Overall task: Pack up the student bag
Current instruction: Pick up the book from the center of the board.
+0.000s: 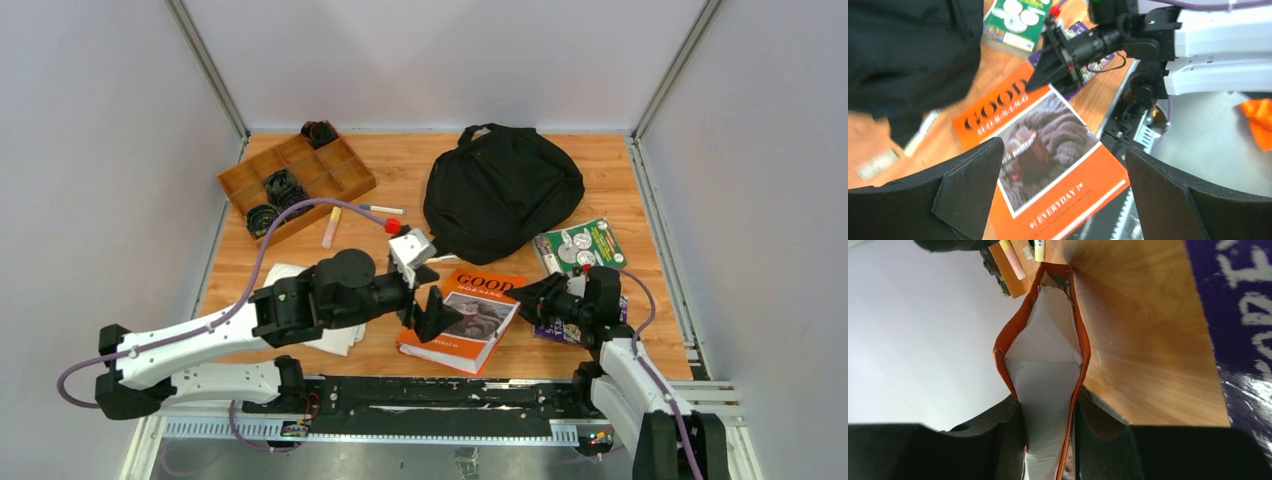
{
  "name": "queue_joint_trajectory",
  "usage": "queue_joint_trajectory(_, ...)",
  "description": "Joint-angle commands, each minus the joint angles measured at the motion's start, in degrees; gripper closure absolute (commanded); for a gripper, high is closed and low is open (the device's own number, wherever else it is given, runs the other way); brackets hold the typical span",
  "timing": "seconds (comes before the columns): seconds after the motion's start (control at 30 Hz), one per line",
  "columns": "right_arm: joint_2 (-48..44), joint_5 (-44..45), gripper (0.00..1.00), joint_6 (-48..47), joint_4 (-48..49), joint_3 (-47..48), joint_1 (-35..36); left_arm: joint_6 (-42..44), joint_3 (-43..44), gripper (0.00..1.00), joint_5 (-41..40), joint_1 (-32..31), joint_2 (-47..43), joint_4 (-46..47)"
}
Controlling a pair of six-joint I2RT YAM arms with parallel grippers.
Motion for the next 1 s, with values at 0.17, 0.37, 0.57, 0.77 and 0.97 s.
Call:
queue_joint_trajectory(0.17, -15.1, -1.7, 0.74, -13.3, 3.4, -3.8, 0.8, -26.4, -9.8, 0.00, -8.0, 5.0, -14.1, -9.6)
queue_joint_trajectory(0.37, -23.0, -5.9, 0.79, -18.8, 2.1, 6.9, 0.8, -31.0, -6.5, 0.00, -15.6, 8.6, -15.4, -16.3)
queue_joint_trajectory(0.57, -19.7, -0.6, 0.80, -21.6, 3.0, 19.4, 0.8, -31.4, -1.0, 0.00, -16.5, 15.2, -15.7, -22.0)
queue_joint_trajectory(0.77, -5.9, 9.6, 0.81, -10.4, 22.1, 20.0, 0.7, -33.9, -2.4, 0.01, -12.7, 19.5, -15.6, -16.6)
queue_joint_trajectory(0.97, 5.3, 20.0, 0.80, -1.4, 31.7, 22.0, 2.1, -52.6, -27.0, 0.01, 3.2, 28.7, -22.2, 15.2)
